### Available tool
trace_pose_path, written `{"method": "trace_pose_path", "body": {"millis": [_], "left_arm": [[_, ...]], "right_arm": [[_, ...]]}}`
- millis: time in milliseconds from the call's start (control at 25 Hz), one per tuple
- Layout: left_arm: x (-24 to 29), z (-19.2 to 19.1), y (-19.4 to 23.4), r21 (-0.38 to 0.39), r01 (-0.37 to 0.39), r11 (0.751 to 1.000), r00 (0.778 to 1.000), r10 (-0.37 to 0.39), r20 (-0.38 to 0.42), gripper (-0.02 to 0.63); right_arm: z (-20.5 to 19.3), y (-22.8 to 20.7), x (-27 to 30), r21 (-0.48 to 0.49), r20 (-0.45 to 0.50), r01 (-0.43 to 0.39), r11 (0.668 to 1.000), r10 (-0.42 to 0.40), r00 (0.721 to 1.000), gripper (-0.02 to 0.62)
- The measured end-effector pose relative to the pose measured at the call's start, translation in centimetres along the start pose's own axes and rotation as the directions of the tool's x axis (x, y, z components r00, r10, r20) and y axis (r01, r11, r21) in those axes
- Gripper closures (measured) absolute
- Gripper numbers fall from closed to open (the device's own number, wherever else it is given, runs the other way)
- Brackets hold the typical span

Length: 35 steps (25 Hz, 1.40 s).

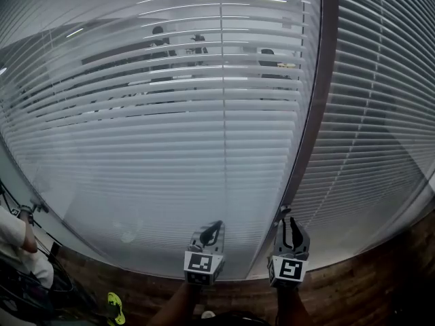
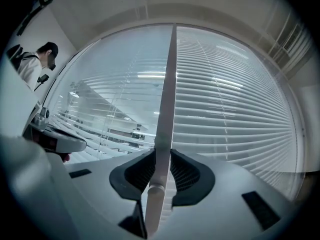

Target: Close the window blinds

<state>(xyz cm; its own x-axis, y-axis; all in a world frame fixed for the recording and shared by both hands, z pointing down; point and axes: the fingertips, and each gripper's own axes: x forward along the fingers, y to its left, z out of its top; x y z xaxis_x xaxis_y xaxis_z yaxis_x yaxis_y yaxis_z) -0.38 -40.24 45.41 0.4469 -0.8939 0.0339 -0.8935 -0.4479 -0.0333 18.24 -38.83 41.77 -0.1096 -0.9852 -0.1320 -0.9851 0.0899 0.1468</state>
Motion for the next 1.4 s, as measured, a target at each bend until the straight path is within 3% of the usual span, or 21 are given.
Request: {"method": "trace_pose_path", "body": {"millis": [160, 960, 1120, 1240, 1320, 1400], "left_arm": [[0.0, 0.0, 0.1, -0.001, 0.002, 1.000, 1.000, -0.002, 0.000, 0.606], [-0.2, -0.8, 0.9, -0.030, 0.001, 1.000, 1.000, -0.001, -0.004, 0.606], [-0.5, -0.9, 0.8, -0.040, -0.003, 0.999, 1.000, 0.002, -0.025, 0.606], [-0.5, -1.3, 1.2, -0.020, -0.007, 1.000, 1.000, 0.007, 0.015, 0.606], [-0.5, -1.4, 1.3, -0.005, -0.009, 1.000, 1.000, 0.009, 0.027, 0.606], [-0.9, -1.1, 0.8, -0.007, -0.010, 1.000, 1.000, 0.009, -0.010, 0.606]], "right_arm": [[0.9, -0.1, 0.6, -0.011, 0.015, 0.002, 1.000, -0.002, 1.000, 0.483], [1.2, 0.0, 2.0, -0.015, -0.012, -0.026, 1.000, 0.026, 1.000, 0.474], [1.3, 0.0, 2.1, -0.116, 0.001, -0.042, 0.992, 0.042, 0.999, 0.474], [1.3, 0.2, 2.0, -0.228, -0.015, -0.042, 0.973, 0.039, 0.999, 0.474], [1.3, 0.4, 2.0, -0.330, -0.035, -0.037, 0.943, 0.028, 0.999, 0.474], [1.2, 0.5, 1.9, -0.451, -0.061, -0.044, 0.891, 0.018, 0.998, 0.474]]}}
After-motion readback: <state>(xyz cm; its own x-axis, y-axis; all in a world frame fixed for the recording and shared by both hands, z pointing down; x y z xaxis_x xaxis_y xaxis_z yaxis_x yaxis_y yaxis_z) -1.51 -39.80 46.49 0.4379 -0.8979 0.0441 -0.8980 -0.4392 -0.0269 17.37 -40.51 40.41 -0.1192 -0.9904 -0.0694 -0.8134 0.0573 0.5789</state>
